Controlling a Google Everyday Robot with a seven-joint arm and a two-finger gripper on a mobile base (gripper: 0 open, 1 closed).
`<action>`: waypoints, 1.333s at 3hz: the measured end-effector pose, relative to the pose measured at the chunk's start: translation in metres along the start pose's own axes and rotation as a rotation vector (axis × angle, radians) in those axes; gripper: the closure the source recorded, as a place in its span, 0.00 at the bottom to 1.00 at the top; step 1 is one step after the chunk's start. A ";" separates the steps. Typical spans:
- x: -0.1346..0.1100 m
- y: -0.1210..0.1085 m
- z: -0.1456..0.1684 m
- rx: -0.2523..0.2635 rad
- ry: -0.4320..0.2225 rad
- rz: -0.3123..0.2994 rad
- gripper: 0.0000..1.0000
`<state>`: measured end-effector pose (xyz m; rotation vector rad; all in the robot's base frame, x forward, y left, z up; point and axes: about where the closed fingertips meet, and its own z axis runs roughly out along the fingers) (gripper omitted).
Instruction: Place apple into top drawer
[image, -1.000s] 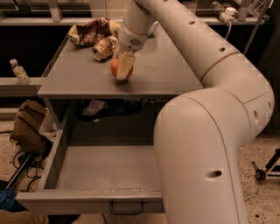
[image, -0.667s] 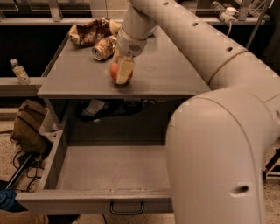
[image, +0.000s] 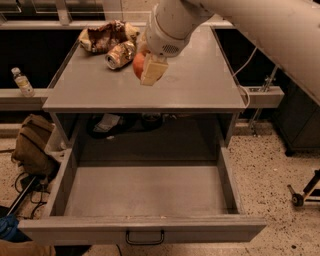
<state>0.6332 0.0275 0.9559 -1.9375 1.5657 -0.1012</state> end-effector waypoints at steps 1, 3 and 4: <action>-0.017 0.046 -0.010 0.023 0.020 -0.037 1.00; -0.011 0.090 0.017 -0.049 0.047 -0.048 1.00; -0.030 0.145 0.052 0.001 0.011 0.015 1.00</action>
Offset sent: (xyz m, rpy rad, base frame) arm -0.0398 0.0056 -0.0035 -0.0164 -0.0401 0.0076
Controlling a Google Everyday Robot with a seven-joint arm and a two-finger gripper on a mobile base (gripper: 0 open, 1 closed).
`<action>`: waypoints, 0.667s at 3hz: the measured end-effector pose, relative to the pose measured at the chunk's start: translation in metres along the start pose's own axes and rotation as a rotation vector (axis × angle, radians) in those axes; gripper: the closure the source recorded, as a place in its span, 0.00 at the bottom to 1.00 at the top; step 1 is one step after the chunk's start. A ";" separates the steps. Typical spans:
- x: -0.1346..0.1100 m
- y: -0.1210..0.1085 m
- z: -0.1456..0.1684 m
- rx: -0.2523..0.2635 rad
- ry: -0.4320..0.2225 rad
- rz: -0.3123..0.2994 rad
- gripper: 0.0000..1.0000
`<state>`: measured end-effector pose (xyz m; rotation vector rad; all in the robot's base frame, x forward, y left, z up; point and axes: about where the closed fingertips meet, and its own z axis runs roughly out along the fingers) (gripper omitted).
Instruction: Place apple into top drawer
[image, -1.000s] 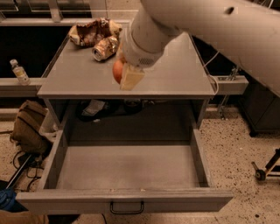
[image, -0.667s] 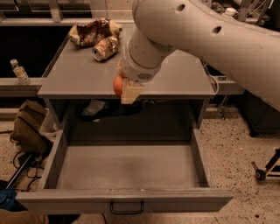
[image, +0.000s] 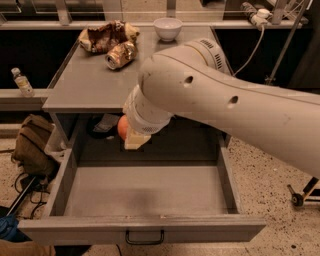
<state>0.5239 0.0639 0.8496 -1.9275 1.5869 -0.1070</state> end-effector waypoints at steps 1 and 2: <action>0.000 0.000 0.000 0.000 -0.001 0.000 1.00; 0.005 0.016 0.039 -0.021 -0.031 0.017 1.00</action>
Offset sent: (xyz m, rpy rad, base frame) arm 0.0181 0.0335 -0.1413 0.0967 0.1040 0.0254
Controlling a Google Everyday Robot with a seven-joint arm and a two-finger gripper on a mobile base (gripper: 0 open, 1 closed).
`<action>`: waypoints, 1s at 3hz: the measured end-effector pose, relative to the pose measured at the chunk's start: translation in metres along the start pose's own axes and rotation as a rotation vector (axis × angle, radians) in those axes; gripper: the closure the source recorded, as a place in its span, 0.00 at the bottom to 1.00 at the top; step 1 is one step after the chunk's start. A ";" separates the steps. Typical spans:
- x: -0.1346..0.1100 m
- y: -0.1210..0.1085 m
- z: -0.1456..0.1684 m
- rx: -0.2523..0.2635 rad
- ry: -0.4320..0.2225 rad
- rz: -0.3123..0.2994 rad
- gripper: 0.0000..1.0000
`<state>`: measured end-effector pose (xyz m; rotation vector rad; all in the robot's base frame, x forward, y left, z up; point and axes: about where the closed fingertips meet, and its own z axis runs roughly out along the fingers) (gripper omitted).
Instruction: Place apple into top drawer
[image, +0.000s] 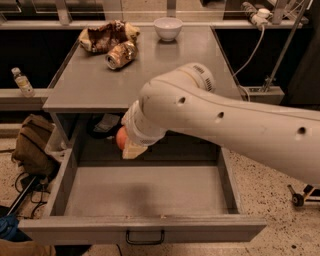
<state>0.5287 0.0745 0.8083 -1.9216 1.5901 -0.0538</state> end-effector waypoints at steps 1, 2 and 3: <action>0.005 0.022 0.050 0.038 0.046 -0.028 1.00; 0.005 0.021 0.049 0.040 0.046 -0.028 1.00; 0.005 0.025 0.055 0.056 0.070 -0.029 1.00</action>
Offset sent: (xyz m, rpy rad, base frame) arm -0.0012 0.0168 -0.0398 -0.0098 -0.0156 0.0134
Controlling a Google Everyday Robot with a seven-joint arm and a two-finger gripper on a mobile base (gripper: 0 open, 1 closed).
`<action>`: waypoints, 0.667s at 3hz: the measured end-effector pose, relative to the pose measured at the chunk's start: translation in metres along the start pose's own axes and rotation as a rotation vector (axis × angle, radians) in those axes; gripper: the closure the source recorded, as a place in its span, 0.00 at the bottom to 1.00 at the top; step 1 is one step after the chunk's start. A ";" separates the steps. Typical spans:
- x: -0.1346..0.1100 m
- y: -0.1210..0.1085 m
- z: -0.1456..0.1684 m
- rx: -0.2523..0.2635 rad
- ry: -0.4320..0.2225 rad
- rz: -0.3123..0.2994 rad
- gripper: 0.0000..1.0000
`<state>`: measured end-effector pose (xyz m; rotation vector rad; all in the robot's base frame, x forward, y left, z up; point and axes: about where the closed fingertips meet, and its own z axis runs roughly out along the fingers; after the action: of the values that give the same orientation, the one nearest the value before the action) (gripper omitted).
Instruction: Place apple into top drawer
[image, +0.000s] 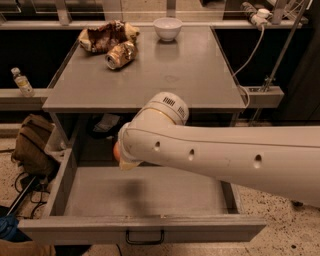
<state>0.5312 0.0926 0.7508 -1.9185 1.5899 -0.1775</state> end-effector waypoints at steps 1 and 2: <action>0.001 0.024 0.032 0.002 0.026 -0.028 1.00; 0.008 0.032 0.072 0.054 0.049 -0.009 1.00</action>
Offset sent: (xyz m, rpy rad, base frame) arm 0.0099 0.0320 -0.1313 0.0336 0.0000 -0.1785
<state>0.5415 0.1100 0.6743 -1.8937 1.5927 -0.2706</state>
